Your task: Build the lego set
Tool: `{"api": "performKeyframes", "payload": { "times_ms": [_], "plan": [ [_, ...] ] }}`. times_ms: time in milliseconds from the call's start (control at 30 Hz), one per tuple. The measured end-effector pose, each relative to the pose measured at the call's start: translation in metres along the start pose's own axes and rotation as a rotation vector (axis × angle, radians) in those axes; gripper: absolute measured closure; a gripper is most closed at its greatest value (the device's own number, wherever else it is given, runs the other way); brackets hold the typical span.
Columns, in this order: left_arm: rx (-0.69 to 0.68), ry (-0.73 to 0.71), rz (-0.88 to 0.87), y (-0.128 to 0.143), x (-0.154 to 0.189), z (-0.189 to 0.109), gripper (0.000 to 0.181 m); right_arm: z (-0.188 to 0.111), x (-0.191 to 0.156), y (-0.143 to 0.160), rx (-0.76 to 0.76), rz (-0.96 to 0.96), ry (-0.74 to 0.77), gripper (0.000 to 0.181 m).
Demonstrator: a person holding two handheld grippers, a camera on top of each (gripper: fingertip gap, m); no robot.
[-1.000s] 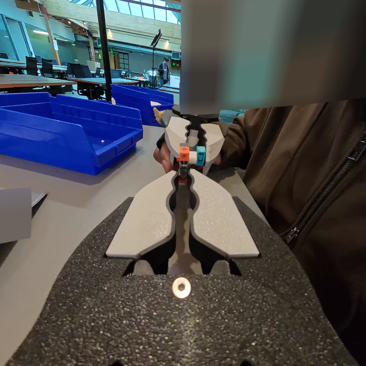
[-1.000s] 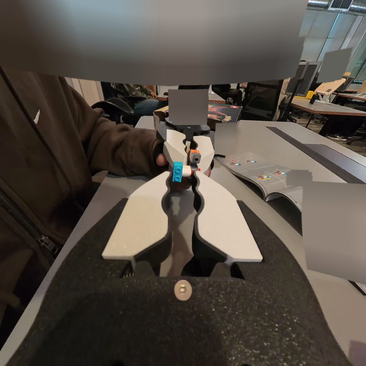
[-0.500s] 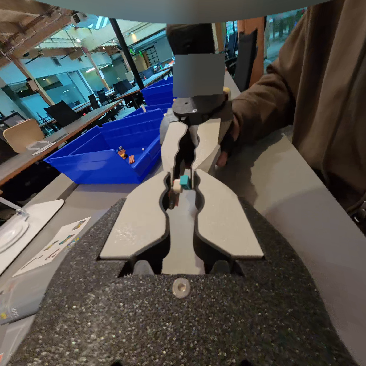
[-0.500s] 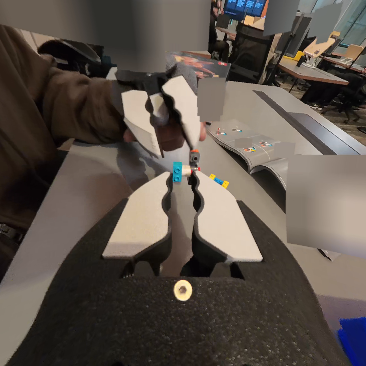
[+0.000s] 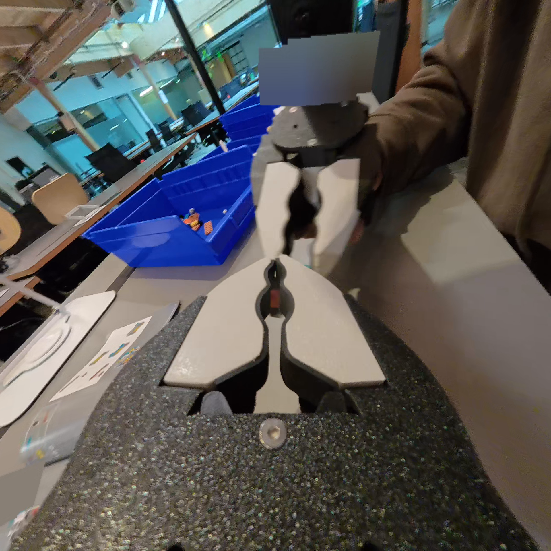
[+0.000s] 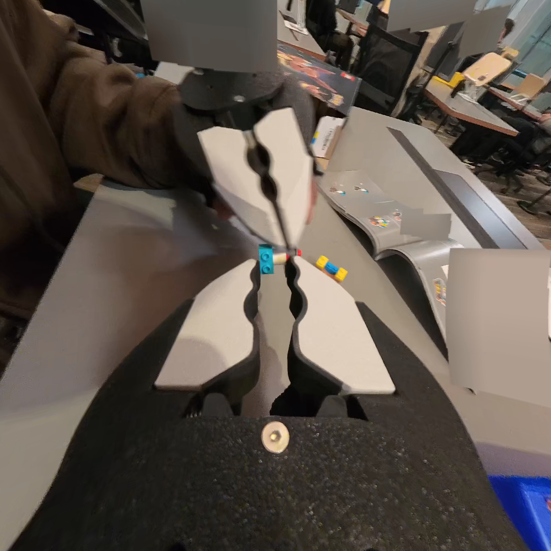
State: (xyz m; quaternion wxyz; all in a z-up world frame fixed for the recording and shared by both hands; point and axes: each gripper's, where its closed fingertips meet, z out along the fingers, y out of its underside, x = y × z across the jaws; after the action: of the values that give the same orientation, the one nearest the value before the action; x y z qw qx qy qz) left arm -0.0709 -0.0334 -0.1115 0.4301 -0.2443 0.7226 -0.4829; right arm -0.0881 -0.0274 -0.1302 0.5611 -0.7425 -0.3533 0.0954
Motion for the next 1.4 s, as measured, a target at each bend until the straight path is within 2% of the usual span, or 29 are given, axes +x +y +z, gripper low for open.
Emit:
{"api": "performKeyframes", "payload": {
  "times_ms": [67, 200, 300, 400, 700, 1167, 1300, 1400],
  "plan": [
    [-0.029, 0.006, -0.003, 0.005, 0.0, 0.001, 0.181, 0.006, -0.009, 0.001, -0.02, -0.015, -0.012, 0.164],
    [0.011, 0.007, -0.065, 0.0, -0.005, -0.004, 0.18, 0.007, 0.003, 0.012, -0.052, 0.064, 0.03, 0.164],
    [-0.001, 0.0, -0.056, 0.003, -0.006, -0.004, 0.162, 0.003, 0.011, 0.011, -0.026, 0.112, 0.035, 0.164],
    [-0.03, 0.006, -0.048, 0.008, -0.005, -0.003, 0.159, 0.002, 0.013, 0.01, -0.012, 0.127, 0.039, 0.164],
    [-0.078, 0.015, 0.095, 0.014, 0.005, -0.001, 0.172, 0.004, 0.011, 0.014, -0.047, 0.096, 0.04, 0.164],
    [-0.116, 0.028, 0.095, 0.019, 0.009, 0.001, 0.176, 0.006, 0.011, 0.019, -0.075, 0.101, 0.045, 0.166],
    [-0.084, -0.055, 0.081, 0.014, -0.006, -0.002, 0.155, 0.003, 0.019, 0.018, -0.028, 0.206, 0.056, 0.166],
    [-0.112, -0.072, 0.039, 0.02, -0.011, -0.002, 0.142, 0.0, 0.024, 0.013, 0.034, 0.297, 0.036, 0.166]
  ]
}}
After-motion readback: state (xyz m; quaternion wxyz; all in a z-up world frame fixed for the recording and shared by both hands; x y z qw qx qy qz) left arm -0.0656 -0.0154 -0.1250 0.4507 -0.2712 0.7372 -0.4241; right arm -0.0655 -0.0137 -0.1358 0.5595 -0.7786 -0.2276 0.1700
